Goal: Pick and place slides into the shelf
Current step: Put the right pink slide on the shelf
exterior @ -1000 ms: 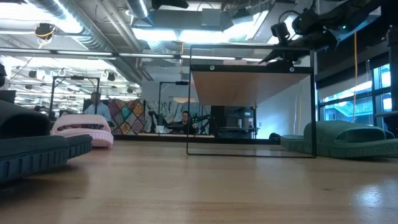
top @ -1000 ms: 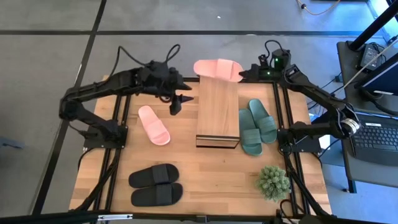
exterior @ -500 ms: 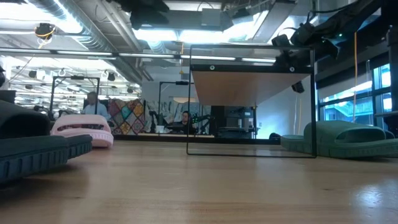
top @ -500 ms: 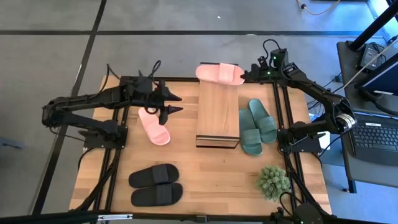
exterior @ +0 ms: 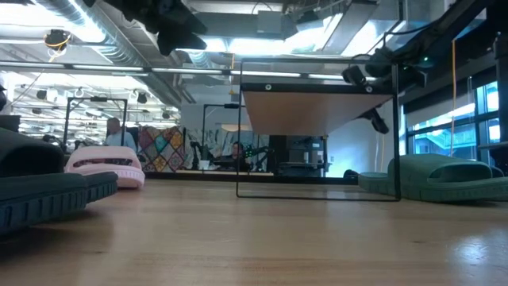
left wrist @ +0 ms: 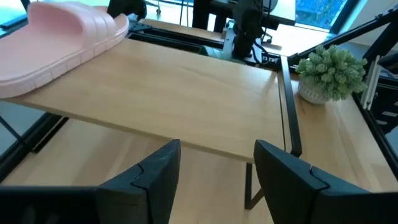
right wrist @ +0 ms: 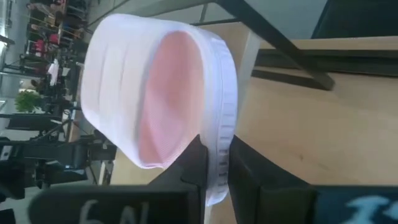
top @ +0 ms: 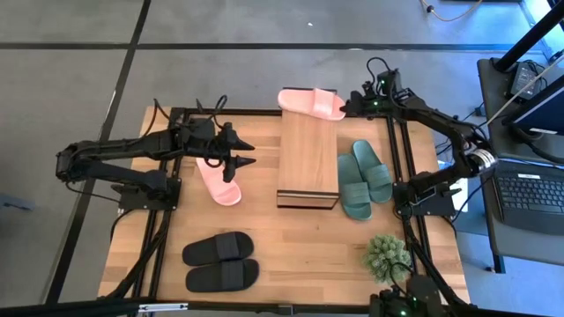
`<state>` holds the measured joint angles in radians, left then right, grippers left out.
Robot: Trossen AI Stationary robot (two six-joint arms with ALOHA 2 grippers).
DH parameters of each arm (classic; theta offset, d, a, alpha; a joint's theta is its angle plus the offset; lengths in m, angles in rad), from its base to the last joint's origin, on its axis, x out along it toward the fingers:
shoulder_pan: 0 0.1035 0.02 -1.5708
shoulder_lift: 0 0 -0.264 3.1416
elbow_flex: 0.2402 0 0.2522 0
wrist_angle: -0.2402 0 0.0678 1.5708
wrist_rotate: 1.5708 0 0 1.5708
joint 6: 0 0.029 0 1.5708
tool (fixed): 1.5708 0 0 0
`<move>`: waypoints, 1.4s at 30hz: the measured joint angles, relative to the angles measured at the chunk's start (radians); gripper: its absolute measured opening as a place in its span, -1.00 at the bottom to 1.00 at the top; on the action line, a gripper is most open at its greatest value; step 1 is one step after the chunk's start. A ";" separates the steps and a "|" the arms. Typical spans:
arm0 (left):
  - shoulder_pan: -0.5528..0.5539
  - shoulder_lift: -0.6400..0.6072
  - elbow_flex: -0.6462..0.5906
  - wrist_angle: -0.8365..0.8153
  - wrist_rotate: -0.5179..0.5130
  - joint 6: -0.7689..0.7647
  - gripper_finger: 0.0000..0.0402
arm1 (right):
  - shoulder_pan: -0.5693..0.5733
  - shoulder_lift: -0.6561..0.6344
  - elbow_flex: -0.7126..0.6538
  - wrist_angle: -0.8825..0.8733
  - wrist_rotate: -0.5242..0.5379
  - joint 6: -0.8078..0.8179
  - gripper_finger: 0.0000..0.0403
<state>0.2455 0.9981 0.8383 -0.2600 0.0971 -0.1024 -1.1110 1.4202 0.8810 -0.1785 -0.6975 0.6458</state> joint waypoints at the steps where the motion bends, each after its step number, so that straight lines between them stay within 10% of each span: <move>1: 0.000 0.000 0.000 0.003 0.000 0.000 -0.02 | 0.000 0.006 0.000 0.010 0.000 -0.001 -0.77; 42: 0.000 0.000 0.000 0.005 -0.001 -0.030 -0.02 | 0.000 0.011 -0.001 0.099 0.005 -0.051 -0.61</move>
<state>0.2455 0.9985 0.8383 -0.2546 0.0958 -0.1326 -1.1107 1.4311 0.8799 -0.0792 -0.6922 0.5945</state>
